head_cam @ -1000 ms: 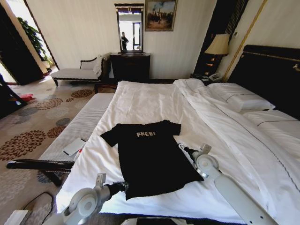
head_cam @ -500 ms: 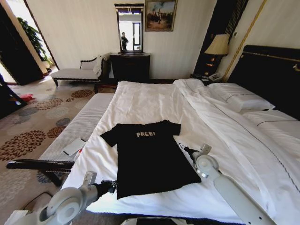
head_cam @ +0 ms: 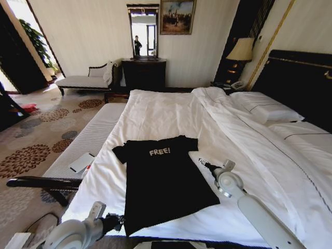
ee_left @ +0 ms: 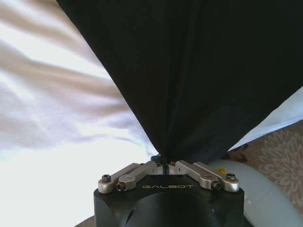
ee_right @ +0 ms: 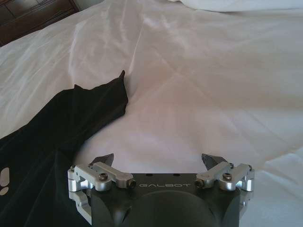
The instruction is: Fold the clothes on the bed.
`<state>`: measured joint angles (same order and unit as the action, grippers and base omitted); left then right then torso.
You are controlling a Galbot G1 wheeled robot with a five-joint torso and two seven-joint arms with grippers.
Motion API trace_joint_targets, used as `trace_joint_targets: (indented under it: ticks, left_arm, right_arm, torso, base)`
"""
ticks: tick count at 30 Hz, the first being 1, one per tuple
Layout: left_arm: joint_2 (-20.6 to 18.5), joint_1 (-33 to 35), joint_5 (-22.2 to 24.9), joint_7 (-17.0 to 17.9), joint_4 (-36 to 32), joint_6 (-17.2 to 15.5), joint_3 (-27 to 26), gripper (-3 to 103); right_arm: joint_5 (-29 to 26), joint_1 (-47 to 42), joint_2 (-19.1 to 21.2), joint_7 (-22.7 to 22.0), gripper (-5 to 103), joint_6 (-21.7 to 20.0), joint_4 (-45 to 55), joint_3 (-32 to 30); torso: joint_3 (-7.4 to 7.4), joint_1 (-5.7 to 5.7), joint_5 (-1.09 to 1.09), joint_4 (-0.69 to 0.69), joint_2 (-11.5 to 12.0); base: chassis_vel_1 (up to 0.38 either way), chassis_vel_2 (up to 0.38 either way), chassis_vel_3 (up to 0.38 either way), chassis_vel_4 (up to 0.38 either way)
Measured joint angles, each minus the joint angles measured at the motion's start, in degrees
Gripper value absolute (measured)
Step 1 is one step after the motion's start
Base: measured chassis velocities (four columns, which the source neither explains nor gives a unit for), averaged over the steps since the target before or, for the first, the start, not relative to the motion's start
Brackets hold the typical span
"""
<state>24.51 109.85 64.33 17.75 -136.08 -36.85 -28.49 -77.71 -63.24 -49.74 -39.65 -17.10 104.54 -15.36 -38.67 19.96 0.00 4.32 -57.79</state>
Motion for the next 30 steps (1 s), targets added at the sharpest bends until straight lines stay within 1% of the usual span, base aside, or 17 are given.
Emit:
trace_joint_targets:
  ticks: [7, 12, 13, 14, 17, 18, 19, 20, 22, 23, 24, 25, 26, 27, 28, 29, 30]
  left_arm:
    - [0.3, 2.7, -2.5, 0.0, 0.6, -0.1, -0.8, 0]
    - [1.9, 0.0, -2.8, 1.1, 1.0, 0.0, -0.6, 0]
    - [2.2, -0.5, -2.9, 1.2, 0.9, 0.1, -0.7, 5]
    - [2.2, -0.5, -2.9, 1.2, 0.9, 0.1, -0.7, 5]
    - [3.1, -2.2, -3.9, 0.5, -1.1, 0.4, -2.4, 21]
    - [3.1, -2.2, -3.9, 0.5, -1.1, 0.4, -2.4, 21]
    - [3.4, -2.9, -3.9, -0.1, -2.3, 0.6, -3.2, 26]
    - [3.5, -3.7, -3.9, -0.5, -3.3, 0.8, -3.9, 26]
    - [3.8, -7.6, -1.6, -0.9, -5.0, 1.3, -4.2, 37]
    - [3.8, -7.6, -1.6, -0.9, -5.0, 1.3, -4.2, 37]
    - [4.3, -10.9, 0.7, -0.4, -5.2, 1.5, -4.0, 43]
    - [5.1, -16.7, 4.1, 0.8, -4.3, 1.8, -3.2, 48]
    - [5.6, -19.7, 5.6, 1.4, -3.3, 1.8, -2.7, 48]
    - [6.5, -23.6, 7.4, 1.8, -1.5, 1.9, -1.9, 53]
    - [6.5, -23.6, 7.4, 1.8, -1.5, 1.9, -1.9, 53]
    - [7.9, -28.1, 9.5, 2.1, 1.6, 1.8, -1.2, 59]
    - [8.7, -29.9, 10.3, 2.1, 3.4, 1.8, -1.0, 65]
  right_arm:
    - [0.0, 1.0, 0.1, 0.0, 100, 0.0, -0.2, 0.7]
    - [0.3, 1.5, -0.1, 0.1, 100, 0.0, -0.3, 1.4]
    - [0.4, 1.5, -0.1, 0.1, 100, 0.0, -0.4, 1.6]
    - [0.4, 1.5, -0.1, 0.1, 100, 0.0, -0.4, 1.6]
    - [0.5, 2.0, -0.1, 0.2, 100, 0.0, -0.5, 2.0]
    - [0.5, 2.0, -0.1, 0.2, 100, 0.0, -0.5, 2.0]
    - [0.5, 2.1, -0.1, 0.2, 100, 0.0, -0.5, 2.1]
    - [0.5, 2.3, -0.1, 0.2, 100, 0.0, -0.5, 2.2]
    - [0.5, 2.5, -0.1, 0.2, 100, 0.0, -0.5, 2.3]
    - [0.5, 2.5, -0.1, 0.2, 100, 0.0, -0.5, 2.3]
    - [0.6, 2.6, -0.2, 0.3, 100, 0.0, -0.7, 2.3]
    - [0.7, 2.8, -0.3, 0.3, 100, 0.0, -0.9, 2.4]
    - [0.8, 2.9, -0.4, 0.3, 100, 0.0, -1.0, 2.5]
    - [0.9, 2.9, -0.6, 0.4, 100, 0.0, -1.0, 2.5]
    - [0.9, 2.9, -0.6, 0.4, 100, 0.0, -1.0, 2.5]
    - [0.9, 2.9, -0.7, 0.4, 100, 0.0, -1.0, 2.5]
    - [0.9, 2.9, -0.7, 0.4, 100, 0.0, -1.0, 2.4]
  torso:
    - [0.0, 0.0, 0.01, -0.01, 0.0]
    - [0.0, 0.0, 0.0, -0.02, 0.0]
    - [0.0, 0.0, 0.01, -0.02, 0.0]
    - [0.0, 0.0, 0.01, -0.02, 0.0]
    - [0.0, 0.0, 0.01, -0.02, 0.0]
    - [0.0, 0.0, 0.01, -0.02, 0.0]
    - [0.0, 0.0, 0.01, -0.02, 0.0]
    - [-0.01, 0.0, 0.01, -0.02, 0.0]
    - [-0.01, 0.0, 0.02, -0.02, 0.0]
    - [-0.01, 0.0, 0.02, -0.02, 0.0]
    - [0.0, 0.0, 0.02, -0.02, 0.0]
    - [0.0, -0.01, 0.02, -0.01, 0.0]
    - [0.0, -0.01, 0.01, 0.0, 0.0]
    - [0.0, 0.0, 0.01, 0.02, 0.0]
    - [0.0, 0.0, 0.01, 0.02, 0.0]
    - [-0.01, 0.0, -0.01, 0.02, 0.0]
    - [-0.01, 0.01, 0.01, 0.02, 0.0]
  base:
    - [0.0, 0.0, 0.0, 0.0]
    - [0.0, 0.0, 0.0, 0.0]
    - [0.0, 0.0, 0.0, 0.0]
    - [0.0, 0.0, 0.0, 0.0]
    - [0.0, 0.0, 0.0, 0.0]
    - [0.0, 0.0, 0.0, 0.0]
    - [0.0, 0.0, 0.0, 0.0]
    - [0.0, 0.0, 0.0, 0.0]
    - [0.0, 0.0, 0.0, 0.0]
    - [0.0, 0.0, 0.0, 0.0]
    - [0.0, 0.0, 0.0, 0.0]
    - [0.0, 0.0, 0.0, 0.0]
    - [0.0, 0.0, 0.0, 0.0]
    - [0.0, 0.0, 0.0, 0.0]
    - [0.0, 0.0, 0.0, 0.0]
    - [0.0, 0.0, 0.0, 0.0]
    - [0.0, 0.0, 0.0, 0.0]
